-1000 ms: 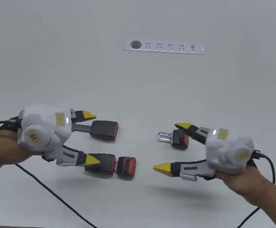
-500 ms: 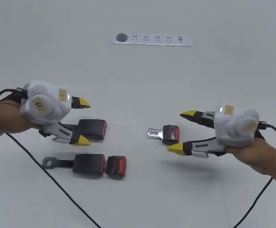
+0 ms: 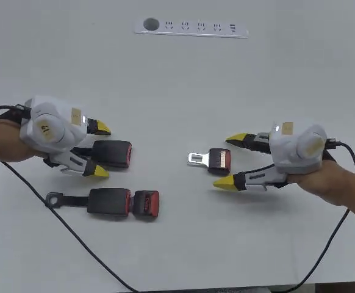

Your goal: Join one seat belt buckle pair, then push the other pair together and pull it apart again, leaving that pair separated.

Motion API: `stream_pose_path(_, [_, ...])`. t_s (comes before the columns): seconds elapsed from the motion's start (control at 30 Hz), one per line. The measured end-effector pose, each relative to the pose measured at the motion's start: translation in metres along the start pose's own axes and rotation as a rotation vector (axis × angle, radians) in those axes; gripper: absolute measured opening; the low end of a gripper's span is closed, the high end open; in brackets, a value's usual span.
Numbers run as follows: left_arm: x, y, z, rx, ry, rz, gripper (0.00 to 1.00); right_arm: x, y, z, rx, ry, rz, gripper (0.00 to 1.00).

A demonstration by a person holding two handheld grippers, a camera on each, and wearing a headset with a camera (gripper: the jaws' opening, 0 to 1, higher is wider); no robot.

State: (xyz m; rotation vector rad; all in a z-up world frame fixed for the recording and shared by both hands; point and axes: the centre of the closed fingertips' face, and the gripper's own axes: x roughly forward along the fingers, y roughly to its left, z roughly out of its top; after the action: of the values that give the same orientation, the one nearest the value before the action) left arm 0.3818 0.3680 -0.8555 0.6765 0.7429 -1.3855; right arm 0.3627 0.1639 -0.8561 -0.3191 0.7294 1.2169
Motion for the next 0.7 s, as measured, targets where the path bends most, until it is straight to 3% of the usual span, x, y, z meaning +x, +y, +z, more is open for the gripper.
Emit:
stream_pose_path(0.2, [-0.001, -0.002, 0.000, 0.006, -0.015, 0.000, 0.45, 0.003, 0.009, 0.004, -0.013, 0.010, 0.018, 0.55])
stream_pose_path(0.27, [-0.002, -0.006, 0.000, 0.016, -0.013, -0.006, 0.36, 0.006, 0.012, 0.003, -0.103, 0.023, 0.015, 0.51])
stream_pose_path(0.37, [-0.002, -0.004, 0.001, 0.022, -0.011, -0.001, 0.36, 0.006, 0.007, 0.005, -0.065, 0.013, 0.002, 0.44])
stream_pose_path(0.4, [-0.002, -0.005, 0.001, 0.027, 0.000, -0.005, 0.36, 0.006, -0.003, 0.005, -0.081, 0.018, -0.040, 0.39])
stream_pose_path(0.47, [-0.002, -0.005, 0.001, 0.035, 0.006, -0.007, 0.35, 0.005, -0.002, 0.008, -0.052, 0.002, -0.023, 0.37])
stream_pose_path(0.5, [-0.002, -0.005, 0.001, 0.040, 0.008, -0.009, 0.35, 0.004, 0.000, 0.007, -0.097, 0.021, -0.024, 0.37])
stream_pose_path(0.7, [-0.002, -0.006, 0.000, 0.027, 0.016, -0.007, 0.35, 0.000, 0.003, 0.006, -0.075, 0.002, -0.006, 0.35])
